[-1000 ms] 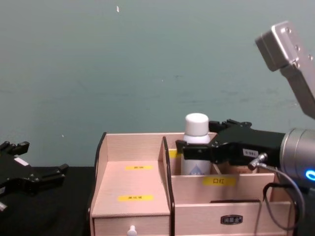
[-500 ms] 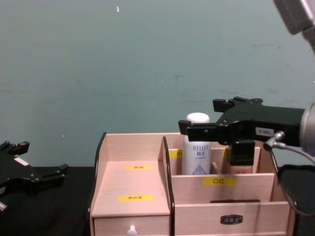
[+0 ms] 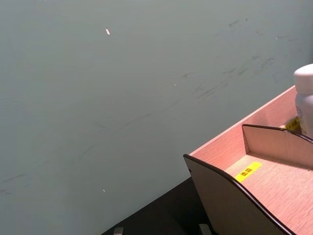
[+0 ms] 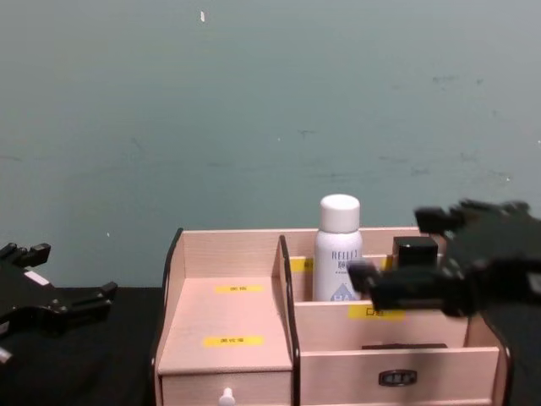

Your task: Pick up the facial cleanser and watermelon frost from the table and place them into the tiered storage box.

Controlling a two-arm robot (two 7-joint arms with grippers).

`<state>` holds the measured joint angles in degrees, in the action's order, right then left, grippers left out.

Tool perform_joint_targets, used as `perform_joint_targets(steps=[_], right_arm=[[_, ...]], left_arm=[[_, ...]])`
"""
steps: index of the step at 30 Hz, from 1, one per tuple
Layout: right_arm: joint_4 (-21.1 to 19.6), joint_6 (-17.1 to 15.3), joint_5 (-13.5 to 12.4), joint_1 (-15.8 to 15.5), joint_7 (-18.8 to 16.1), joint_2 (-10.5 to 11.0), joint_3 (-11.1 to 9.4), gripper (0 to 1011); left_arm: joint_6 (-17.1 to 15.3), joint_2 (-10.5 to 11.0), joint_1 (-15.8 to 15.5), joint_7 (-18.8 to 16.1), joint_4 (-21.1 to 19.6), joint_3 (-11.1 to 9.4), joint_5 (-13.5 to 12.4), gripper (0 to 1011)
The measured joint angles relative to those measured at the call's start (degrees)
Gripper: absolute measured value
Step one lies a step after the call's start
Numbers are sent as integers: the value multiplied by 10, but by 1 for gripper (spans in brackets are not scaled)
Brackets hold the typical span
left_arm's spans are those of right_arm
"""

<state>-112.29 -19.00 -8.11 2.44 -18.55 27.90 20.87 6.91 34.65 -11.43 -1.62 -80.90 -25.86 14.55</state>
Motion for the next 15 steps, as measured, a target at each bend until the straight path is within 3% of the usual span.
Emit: perform_joint_targets(steps=[4,10,15], right_arm=[[-50,-31,6,-69,28,8,-19,1002],[-96,-53,10,-156,60,8,-45,1002],[-115,-59,17,-201,77,1,-53,1003]], left_arm=[[0,0,0,0,0,0,0,1001],[0,0,0,0,0,0,0,1001],[0,0,0,0,0,0,0,1001]])
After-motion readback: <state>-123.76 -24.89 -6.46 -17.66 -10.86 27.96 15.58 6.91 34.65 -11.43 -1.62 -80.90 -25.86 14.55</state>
